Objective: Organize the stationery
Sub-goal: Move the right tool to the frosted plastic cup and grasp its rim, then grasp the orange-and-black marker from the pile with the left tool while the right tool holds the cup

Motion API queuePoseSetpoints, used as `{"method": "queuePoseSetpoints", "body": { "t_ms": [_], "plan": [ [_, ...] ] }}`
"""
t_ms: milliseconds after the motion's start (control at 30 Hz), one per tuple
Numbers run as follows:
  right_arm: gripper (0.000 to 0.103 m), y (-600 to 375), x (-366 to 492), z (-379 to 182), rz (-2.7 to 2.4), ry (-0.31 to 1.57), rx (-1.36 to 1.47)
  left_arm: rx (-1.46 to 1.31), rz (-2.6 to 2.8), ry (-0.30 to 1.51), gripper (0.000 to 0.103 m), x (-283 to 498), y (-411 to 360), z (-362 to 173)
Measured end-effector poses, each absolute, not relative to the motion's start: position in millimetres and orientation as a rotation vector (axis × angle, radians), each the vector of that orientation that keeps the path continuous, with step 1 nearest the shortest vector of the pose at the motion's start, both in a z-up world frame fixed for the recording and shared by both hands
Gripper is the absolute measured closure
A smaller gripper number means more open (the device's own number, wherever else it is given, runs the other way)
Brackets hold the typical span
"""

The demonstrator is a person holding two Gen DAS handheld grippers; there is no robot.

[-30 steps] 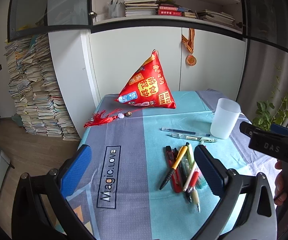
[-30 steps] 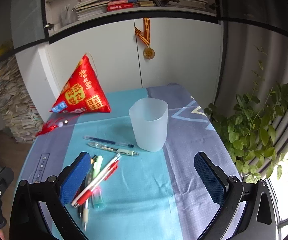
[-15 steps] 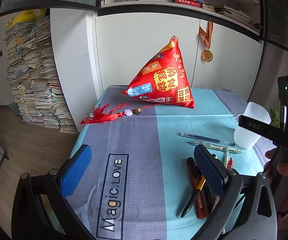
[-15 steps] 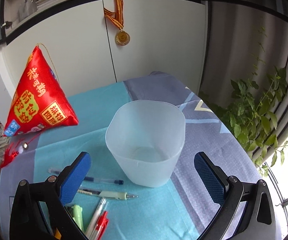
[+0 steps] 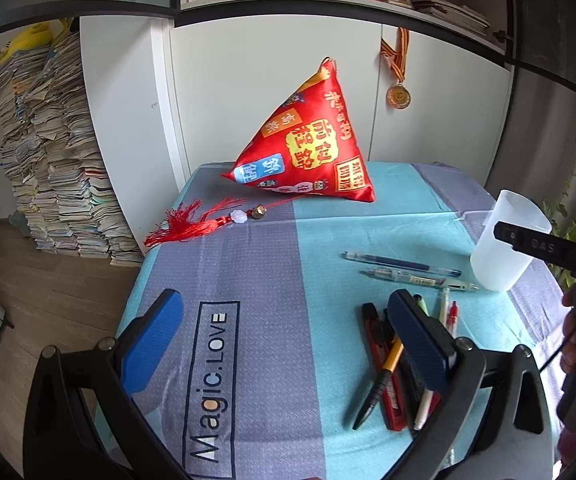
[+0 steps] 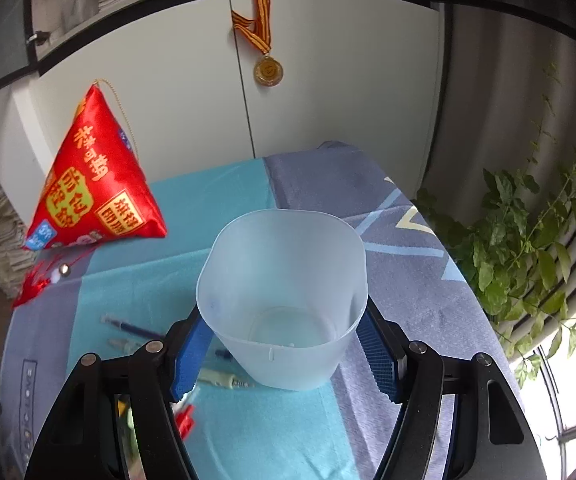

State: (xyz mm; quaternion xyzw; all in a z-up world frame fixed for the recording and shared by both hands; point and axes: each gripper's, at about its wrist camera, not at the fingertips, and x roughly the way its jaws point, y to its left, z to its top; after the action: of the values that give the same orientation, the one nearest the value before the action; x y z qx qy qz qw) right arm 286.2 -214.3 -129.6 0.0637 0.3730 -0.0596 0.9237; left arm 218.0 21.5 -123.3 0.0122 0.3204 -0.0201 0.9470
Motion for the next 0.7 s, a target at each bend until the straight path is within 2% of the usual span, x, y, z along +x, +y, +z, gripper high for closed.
{"method": "queuePoseSetpoints", "body": {
  "t_ms": [267, 333, 467, 600, 700],
  "plan": [
    [0.032, -220.0, 214.7, -111.8, 0.043, 0.751, -0.022, 0.072, -0.142, 0.752, 0.004, 204.7, -6.9, -139.3],
    [0.032, -216.2, 194.9, -111.8, 0.11, 0.741, -0.059, 0.098, -0.154, 0.767, 0.01, 203.3, -16.2, -143.4],
    [0.032, -209.3, 168.2, -119.6, 0.21, 0.724, -0.108, 0.106, -0.174, 0.78, 0.013, 205.3, -25.7, -145.3],
    [0.032, -211.2, 156.5, -130.9, 0.24, 0.714, -0.121, 0.115, -0.195, 0.79, 0.023, 210.9, -31.7, -143.5],
    [0.032, -218.6, 153.4, -137.7, 0.233, 0.714, -0.091, 0.122, -0.196, 0.795, 0.024, 215.9, -35.7, -143.7]
  ]
}}
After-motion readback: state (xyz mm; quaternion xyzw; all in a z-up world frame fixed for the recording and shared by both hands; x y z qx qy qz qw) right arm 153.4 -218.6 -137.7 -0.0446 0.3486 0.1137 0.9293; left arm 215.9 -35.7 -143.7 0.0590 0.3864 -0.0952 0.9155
